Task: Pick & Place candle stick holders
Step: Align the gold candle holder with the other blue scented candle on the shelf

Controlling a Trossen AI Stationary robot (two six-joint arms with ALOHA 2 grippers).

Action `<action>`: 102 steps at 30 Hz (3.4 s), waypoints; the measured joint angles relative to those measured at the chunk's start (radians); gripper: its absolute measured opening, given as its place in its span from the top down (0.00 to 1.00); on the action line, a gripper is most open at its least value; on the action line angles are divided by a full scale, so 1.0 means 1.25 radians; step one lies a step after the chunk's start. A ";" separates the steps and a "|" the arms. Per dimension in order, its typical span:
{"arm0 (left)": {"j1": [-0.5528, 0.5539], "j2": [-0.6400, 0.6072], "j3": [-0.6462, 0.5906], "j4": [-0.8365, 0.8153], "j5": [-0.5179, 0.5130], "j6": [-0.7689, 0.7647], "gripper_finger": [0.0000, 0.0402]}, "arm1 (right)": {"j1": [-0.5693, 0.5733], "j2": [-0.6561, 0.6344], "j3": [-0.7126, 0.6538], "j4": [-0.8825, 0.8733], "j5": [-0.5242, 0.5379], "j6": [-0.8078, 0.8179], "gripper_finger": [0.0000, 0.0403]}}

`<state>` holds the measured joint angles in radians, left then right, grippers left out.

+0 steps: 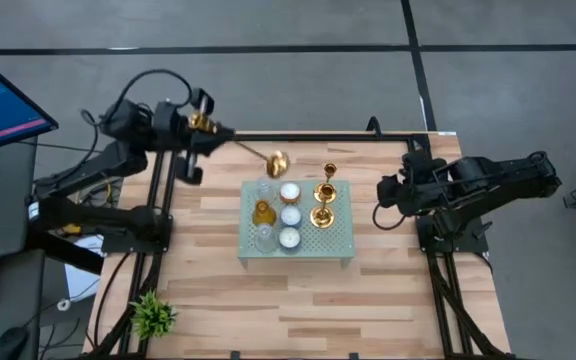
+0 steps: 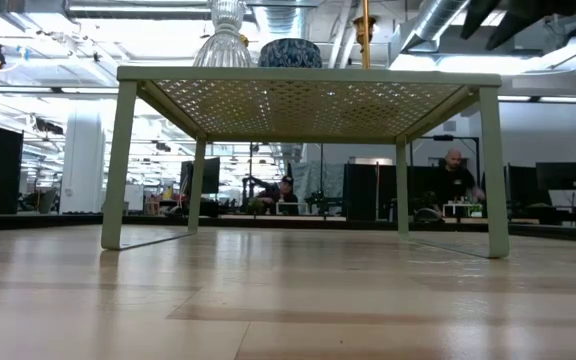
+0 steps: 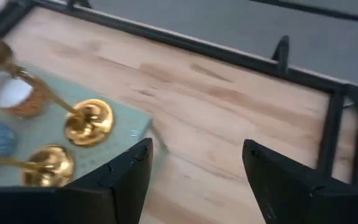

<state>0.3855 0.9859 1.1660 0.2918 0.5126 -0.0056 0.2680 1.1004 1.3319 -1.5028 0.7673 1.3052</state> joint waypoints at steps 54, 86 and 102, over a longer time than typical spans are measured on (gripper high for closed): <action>-0.535 0.535 0.226 -0.041 -0.724 0.001 0.97 | 0.000 -0.091 0.000 -0.007 -0.092 -0.152 0.41; -0.537 0.549 0.222 -0.126 -0.772 -0.009 0.97 | 0.000 -0.091 0.000 -0.006 -0.114 -0.152 0.41; -0.522 0.558 0.222 -0.126 -0.755 -0.016 0.97 | 0.000 -0.091 0.000 -0.006 -0.114 -0.152 0.41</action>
<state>-0.2672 1.6835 1.4441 0.1350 -0.4309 -0.0252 0.2680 0.9871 1.3319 -1.5103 0.6243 1.1152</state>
